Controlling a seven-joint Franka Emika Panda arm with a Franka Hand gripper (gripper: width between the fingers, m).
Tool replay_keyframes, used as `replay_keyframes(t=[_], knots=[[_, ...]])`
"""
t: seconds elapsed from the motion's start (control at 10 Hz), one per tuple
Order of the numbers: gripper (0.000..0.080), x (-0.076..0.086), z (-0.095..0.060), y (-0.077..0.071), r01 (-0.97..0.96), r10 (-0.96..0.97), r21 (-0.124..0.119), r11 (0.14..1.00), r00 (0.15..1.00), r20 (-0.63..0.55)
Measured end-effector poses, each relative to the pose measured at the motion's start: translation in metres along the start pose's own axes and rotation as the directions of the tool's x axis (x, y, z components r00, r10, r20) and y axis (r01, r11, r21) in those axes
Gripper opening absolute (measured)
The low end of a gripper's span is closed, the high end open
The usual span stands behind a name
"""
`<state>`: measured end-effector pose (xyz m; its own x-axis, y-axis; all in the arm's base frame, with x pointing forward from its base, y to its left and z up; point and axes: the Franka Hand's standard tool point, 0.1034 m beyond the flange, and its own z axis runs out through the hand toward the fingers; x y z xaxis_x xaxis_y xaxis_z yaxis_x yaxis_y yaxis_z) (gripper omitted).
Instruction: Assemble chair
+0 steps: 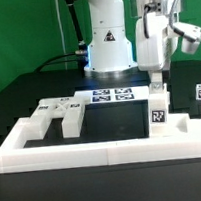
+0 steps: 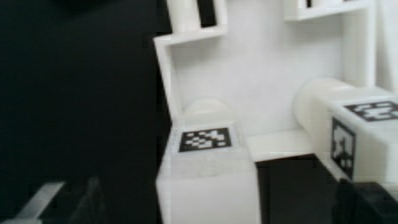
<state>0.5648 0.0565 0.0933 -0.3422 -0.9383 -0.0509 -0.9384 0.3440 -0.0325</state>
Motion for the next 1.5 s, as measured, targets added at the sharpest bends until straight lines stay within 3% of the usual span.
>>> replay_keyframes(t=[0.3,0.5,1.5], knots=[[0.0648,-0.014,-0.005,0.002,0.011,-0.011,0.007,1.0,1.0,0.01],[0.0648,-0.02,0.0,0.001,0.026,-0.026,0.008,1.0,1.0,0.003],[0.0648,-0.026,0.018,0.001,0.074,-0.074,0.003,0.997,0.997,-0.026]])
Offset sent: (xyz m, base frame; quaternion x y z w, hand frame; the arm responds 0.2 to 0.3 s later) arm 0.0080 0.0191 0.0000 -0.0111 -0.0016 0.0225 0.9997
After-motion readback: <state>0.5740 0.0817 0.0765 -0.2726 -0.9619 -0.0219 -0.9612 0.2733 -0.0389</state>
